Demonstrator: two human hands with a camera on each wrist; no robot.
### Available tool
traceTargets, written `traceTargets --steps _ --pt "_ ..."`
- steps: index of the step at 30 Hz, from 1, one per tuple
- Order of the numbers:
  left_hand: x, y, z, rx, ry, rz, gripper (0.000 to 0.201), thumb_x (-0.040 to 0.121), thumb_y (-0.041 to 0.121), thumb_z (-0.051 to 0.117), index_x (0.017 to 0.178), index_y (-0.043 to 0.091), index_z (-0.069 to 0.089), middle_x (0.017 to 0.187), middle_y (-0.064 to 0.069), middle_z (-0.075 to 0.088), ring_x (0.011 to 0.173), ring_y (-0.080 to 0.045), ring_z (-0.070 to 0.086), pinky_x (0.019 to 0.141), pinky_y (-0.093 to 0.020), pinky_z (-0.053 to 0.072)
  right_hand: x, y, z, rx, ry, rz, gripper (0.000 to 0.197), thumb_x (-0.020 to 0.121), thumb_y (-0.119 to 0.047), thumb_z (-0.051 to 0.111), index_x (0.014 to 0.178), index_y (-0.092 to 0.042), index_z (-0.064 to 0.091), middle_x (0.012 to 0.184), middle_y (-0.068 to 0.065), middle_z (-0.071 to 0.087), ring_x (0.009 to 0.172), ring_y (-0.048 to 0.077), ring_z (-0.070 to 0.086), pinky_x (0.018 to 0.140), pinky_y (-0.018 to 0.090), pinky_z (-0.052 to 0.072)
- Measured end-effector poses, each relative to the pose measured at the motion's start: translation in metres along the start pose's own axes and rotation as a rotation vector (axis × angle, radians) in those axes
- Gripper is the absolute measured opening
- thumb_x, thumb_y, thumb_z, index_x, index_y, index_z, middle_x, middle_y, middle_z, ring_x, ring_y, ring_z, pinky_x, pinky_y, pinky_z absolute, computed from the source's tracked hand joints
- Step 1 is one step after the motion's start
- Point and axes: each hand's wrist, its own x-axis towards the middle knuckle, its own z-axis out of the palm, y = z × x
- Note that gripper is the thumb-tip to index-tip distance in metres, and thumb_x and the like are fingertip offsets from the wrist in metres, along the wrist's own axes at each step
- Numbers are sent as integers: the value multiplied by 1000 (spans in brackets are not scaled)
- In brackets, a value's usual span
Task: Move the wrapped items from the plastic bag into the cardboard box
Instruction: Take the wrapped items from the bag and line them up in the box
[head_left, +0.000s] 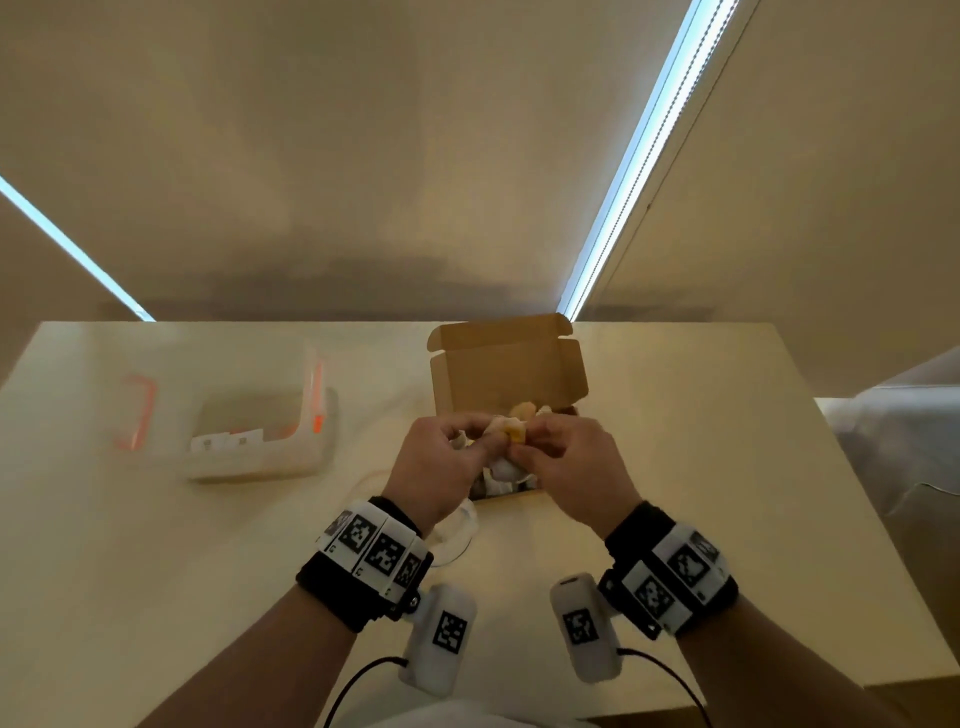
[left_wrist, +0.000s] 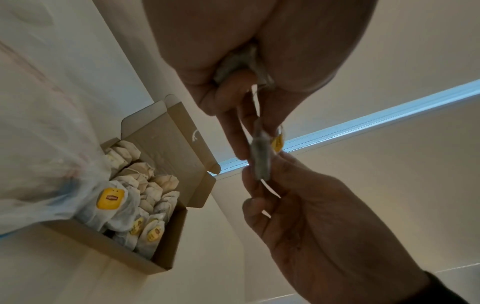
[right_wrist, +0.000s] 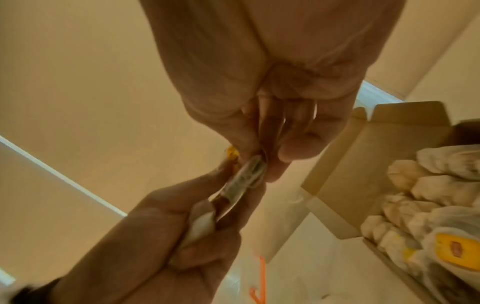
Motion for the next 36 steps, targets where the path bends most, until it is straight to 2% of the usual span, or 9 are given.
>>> traceTargets --steps 2,5,10,13,17,21,28,32,36 --pt "4 -7 0 67 54 -52 15 87 20 73 102 20 73 85 2 72 73 -11 71 66 -16 53 12 16 -8 90 51 80 4 86 -27 74 90 -27 75 83 -7 75 79 10 69 76 33 59" --pt "9 -17 -6 -21 117 -249 12 92 17 67 103 13 67 86 -6 69 70 -21 72 45 -15 43 46 57 -29 17 147 254 11 86 -34 74 94 -25 75 91 -6 74 88 14 67 85 35 55" --pt "11 -39 -32 -197 132 -550 24 97 23 59 108 1 59 79 -7 61 58 -17 60 38 -22 30 86 120 -27 -408 -88 500 27 88 -32 69 113 -21 71 118 3 68 106 24 62 82 25 46" --pt "10 -48 -44 -252 174 -597 31 97 28 59 110 0 58 77 -7 60 58 -17 58 41 -24 32 100 140 -12 -565 -223 537 11 86 -28 69 97 -26 71 115 1 70 97 24 64 63 18 47" --pt "2 -55 -55 -292 215 -599 27 98 25 57 109 0 57 74 -8 59 58 -19 57 41 -23 33 109 160 8 -727 -268 522 16 90 -24 66 101 -17 74 110 5 70 93 25 64 77 25 52" --pt "-3 -57 -61 -320 222 -599 26 98 23 56 110 -1 56 74 -9 58 58 -19 56 44 -24 35 110 164 18 -842 -228 512 18 88 -21 67 101 -10 72 107 13 70 93 30 66 73 29 53" --pt "0 -39 -62 -618 207 -612 52 102 47 34 103 1 57 71 -17 58 65 -26 52 57 -32 38 93 101 -2 -618 -69 320 30 84 -20 68 111 -17 56 109 5 60 98 25 60 82 37 54" --pt "3 -21 -53 -678 195 -551 38 99 27 30 105 1 56 85 -22 61 74 -28 57 65 -35 42 45 9 24 -197 -32 -32 20 86 -36 72 97 -22 63 85 -12 64 77 4 62 68 20 52" --pt "4 -15 -42 -508 120 -491 18 91 -1 39 101 0 54 91 -20 57 73 -25 55 68 -35 52 28 -23 59 -173 -157 47 33 83 -46 72 108 -26 65 92 -13 67 85 6 64 79 31 57"
